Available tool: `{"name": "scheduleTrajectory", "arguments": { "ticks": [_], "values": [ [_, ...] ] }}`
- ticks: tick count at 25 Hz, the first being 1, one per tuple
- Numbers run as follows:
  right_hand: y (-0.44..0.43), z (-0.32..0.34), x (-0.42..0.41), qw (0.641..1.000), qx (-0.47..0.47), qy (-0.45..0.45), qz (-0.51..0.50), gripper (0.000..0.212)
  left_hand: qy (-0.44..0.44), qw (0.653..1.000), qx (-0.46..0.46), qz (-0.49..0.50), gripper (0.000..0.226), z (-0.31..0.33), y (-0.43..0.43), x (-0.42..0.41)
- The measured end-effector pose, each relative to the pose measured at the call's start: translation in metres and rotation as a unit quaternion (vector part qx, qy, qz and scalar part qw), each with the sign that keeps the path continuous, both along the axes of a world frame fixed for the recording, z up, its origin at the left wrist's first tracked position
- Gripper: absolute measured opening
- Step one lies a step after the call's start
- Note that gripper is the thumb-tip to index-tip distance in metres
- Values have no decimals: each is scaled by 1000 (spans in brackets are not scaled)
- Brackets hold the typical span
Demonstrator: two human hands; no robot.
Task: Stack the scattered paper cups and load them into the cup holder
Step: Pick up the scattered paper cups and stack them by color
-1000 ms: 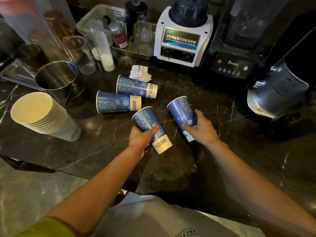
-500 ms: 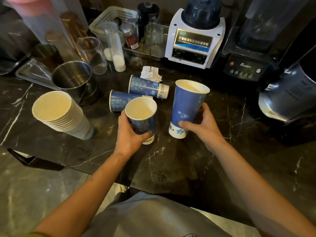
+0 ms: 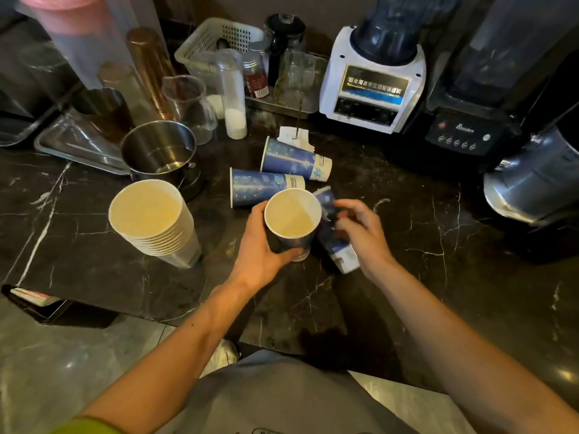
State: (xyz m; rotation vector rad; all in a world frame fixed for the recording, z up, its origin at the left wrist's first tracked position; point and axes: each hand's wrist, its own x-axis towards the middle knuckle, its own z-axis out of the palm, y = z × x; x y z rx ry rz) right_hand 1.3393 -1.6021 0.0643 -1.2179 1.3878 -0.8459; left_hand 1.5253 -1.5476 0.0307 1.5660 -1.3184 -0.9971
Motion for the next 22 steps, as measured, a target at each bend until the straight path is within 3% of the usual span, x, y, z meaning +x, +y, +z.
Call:
{"name": "scheduleTrajectory", "arguments": {
  "ticks": [3, 5, 8, 10, 13, 15, 19, 22],
  "values": [
    [-22, -9, -7, 990, -25, 135, -40, 39, 5, 1000, 8, 3, 98, 2, 0, 8],
    [-37, -18, -7, 970, -38, 240, 2, 55, 7, 1000, 12, 15, 98, 1, -2, 12],
    [-47, -30, -7, 940, 10, 332, 81, 84, 14, 999, 23, 25, 99, -4, -3, 17],
    [-53, -38, -7, 925, 30, 360, 116, 93, 20, 999, 29, 27, 100, -7, -5, 18],
    [-55, -34, -4, 928, 39, 342, 141, 94, 20, 999, 27, 24, 98, -7, -8, 21],
    [-56, -22, -6, 949, 17, 299, 96, 93, 16, 999, 27, 16, 97, -5, -9, 22],
    [-48, 31, -19, 976, -91, 194, -30, 86, 3, 1000, 16, -4, 94, -4, -8, 24],
    [-25, 77, -17, 975, -200, 75, -65, 78, 0, 1000, 7, -18, 94, -4, -8, 22]
  ]
}}
